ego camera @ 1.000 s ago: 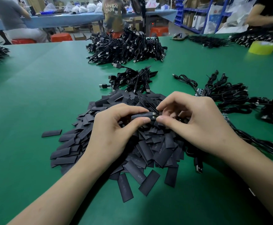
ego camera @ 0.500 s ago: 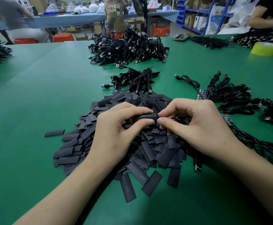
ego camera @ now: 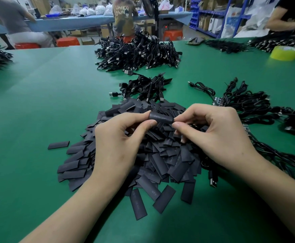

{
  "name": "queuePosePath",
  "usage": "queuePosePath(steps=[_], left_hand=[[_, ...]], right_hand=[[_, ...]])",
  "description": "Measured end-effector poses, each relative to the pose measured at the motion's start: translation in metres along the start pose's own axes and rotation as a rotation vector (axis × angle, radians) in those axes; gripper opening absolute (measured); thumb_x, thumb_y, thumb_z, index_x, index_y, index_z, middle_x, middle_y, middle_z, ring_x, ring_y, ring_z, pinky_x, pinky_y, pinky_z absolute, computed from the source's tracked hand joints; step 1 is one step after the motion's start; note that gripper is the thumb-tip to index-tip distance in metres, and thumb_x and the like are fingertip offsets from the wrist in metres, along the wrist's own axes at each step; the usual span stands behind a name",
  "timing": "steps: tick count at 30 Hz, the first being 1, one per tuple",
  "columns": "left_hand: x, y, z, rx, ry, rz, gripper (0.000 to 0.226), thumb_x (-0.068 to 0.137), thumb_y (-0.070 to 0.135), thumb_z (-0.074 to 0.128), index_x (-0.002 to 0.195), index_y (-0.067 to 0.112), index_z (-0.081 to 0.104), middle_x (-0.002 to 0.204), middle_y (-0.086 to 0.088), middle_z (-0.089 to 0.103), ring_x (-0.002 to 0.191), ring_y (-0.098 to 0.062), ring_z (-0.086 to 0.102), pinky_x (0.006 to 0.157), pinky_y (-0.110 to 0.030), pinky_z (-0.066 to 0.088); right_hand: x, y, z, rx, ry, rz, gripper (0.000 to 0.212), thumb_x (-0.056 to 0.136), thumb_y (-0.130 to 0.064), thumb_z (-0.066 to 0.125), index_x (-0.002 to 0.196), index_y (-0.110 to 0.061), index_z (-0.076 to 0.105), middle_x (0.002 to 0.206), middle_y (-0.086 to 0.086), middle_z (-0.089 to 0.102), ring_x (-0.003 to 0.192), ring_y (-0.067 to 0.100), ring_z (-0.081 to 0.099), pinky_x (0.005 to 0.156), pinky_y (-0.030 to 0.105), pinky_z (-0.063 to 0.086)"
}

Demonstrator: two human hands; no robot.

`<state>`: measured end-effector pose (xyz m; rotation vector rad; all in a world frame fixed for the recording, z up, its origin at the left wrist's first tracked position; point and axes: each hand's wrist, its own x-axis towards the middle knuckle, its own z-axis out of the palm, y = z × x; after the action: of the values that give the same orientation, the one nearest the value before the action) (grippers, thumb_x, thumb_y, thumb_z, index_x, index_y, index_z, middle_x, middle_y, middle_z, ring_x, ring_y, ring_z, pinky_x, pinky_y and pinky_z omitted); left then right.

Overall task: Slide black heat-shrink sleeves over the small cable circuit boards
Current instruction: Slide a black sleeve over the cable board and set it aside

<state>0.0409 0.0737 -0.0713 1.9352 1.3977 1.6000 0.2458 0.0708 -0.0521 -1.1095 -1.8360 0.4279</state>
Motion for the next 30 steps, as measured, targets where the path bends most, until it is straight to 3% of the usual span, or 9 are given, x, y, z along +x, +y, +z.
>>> queuePosePath(steps=[5,8,19,23,26,30], left_hand=[[-0.0013,0.0038,-0.0001,0.064,-0.003,0.044,0.032,0.076,0.040,0.085,0.103,0.023,0.080,0.085,0.019,0.073,0.073,-0.002,0.066,0.072,-0.010,0.048],[-0.0008,0.0044,-0.0012,0.127,-0.015,0.071,0.037,0.075,0.043,0.086,0.106,0.024,0.079,0.081,0.023,0.067,0.068,0.001,0.060,0.069,-0.006,0.043],[-0.0017,0.0064,-0.0005,0.195,-0.038,0.025,0.043,0.076,0.051,0.077,0.113,0.028,0.076,0.094,0.017,0.072,0.078,-0.002,0.067,0.073,-0.032,0.057],[-0.0022,0.0086,0.0005,0.205,-0.034,0.002,0.041,0.075,0.051,0.075,0.110,0.030,0.075,0.093,0.019,0.072,0.080,-0.002,0.068,0.074,-0.034,0.057],[-0.0012,0.0072,0.0006,0.199,-0.027,-0.032,0.039,0.073,0.051,0.076,0.107,0.031,0.075,0.090,0.018,0.072,0.082,-0.003,0.068,0.074,-0.036,0.057],[-0.0006,0.0050,0.0001,0.188,-0.012,-0.062,0.035,0.072,0.052,0.076,0.100,0.032,0.073,0.086,0.016,0.071,0.082,-0.003,0.067,0.071,-0.036,0.055]], right_hand=[[-0.0012,-0.0014,0.0032,-0.049,-0.019,-0.027,0.003,0.086,-0.016,0.079,0.086,-0.018,0.077,0.073,-0.018,0.071,0.067,0.000,0.071,0.069,0.024,0.058],[-0.0016,-0.0030,0.0052,-0.067,-0.029,-0.033,0.003,0.086,-0.020,0.080,0.087,-0.020,0.077,0.075,-0.020,0.071,0.070,-0.001,0.070,0.070,0.027,0.058],[-0.0025,-0.0041,0.0077,-0.068,-0.021,-0.034,0.004,0.085,-0.021,0.080,0.088,-0.019,0.078,0.076,-0.017,0.073,0.072,-0.001,0.071,0.070,0.031,0.059],[-0.0023,-0.0034,0.0081,-0.060,-0.029,-0.026,0.006,0.085,-0.021,0.081,0.090,-0.019,0.078,0.079,-0.018,0.074,0.074,-0.003,0.071,0.073,0.028,0.060],[-0.0020,-0.0025,0.0081,-0.087,-0.042,0.001,0.011,0.084,-0.032,0.079,0.092,-0.025,0.077,0.079,-0.018,0.074,0.072,0.004,0.072,0.068,0.031,0.057],[-0.0006,0.0016,0.0052,-0.173,-0.065,0.021,0.010,0.083,-0.042,0.075,0.086,-0.033,0.075,0.070,-0.017,0.070,0.064,0.005,0.064,0.057,0.014,0.043]])
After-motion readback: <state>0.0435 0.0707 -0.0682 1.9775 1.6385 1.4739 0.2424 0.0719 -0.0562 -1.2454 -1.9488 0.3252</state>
